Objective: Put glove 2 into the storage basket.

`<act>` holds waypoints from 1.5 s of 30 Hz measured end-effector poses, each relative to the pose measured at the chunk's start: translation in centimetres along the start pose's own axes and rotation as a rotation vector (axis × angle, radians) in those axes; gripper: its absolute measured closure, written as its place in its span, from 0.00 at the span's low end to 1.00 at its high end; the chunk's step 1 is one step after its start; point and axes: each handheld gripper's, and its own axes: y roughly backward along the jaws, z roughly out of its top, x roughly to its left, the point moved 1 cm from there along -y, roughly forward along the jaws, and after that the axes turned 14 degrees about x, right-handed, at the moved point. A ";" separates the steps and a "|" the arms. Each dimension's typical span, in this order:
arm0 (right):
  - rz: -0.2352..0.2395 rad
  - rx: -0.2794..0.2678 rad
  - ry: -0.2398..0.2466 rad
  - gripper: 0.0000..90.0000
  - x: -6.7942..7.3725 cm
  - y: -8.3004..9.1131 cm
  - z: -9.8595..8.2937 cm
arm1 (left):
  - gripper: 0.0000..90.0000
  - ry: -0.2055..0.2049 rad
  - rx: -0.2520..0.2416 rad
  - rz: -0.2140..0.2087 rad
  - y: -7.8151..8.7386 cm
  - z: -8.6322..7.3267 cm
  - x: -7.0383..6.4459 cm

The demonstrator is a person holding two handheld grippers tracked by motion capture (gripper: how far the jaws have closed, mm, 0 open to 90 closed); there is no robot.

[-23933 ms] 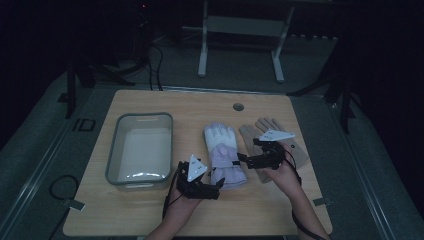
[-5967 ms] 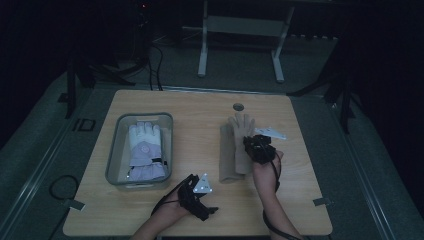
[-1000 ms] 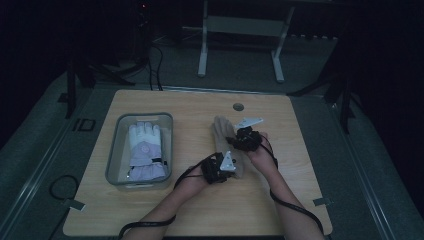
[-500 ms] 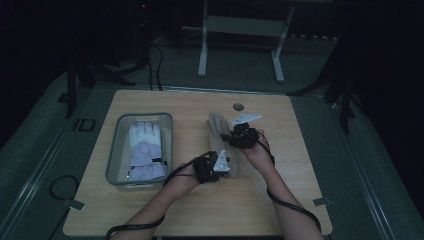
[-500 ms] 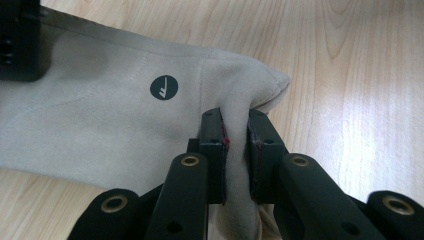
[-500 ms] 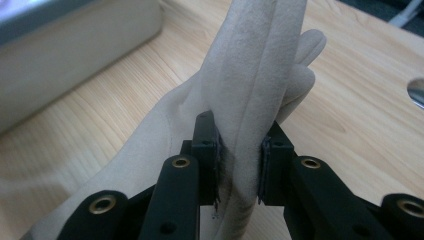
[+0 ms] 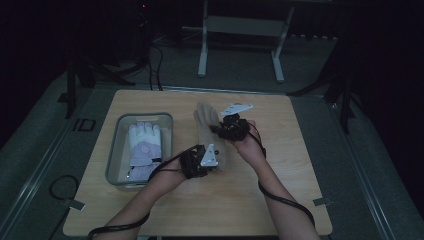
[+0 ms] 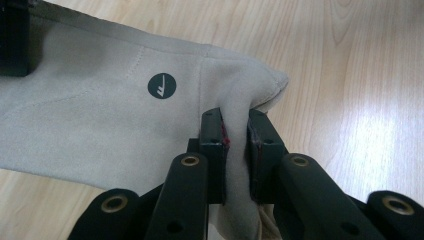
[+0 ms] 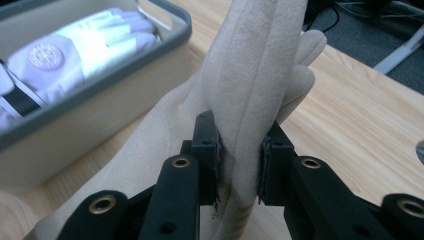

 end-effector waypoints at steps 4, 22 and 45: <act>0.012 -0.009 0.015 0.83 0.8 0.0 1.1 | 0.89 0.001 0.010 0.013 1.0 -0.7 0.2; 0.056 -0.024 0.089 0.83 5.1 -2.0 6.0 | 0.89 0.050 0.053 0.055 4.5 -5.5 1.2; 0.140 -0.022 0.167 0.83 11.6 -6.9 11.9 | 0.89 0.164 0.114 0.089 8.2 -13.6 2.0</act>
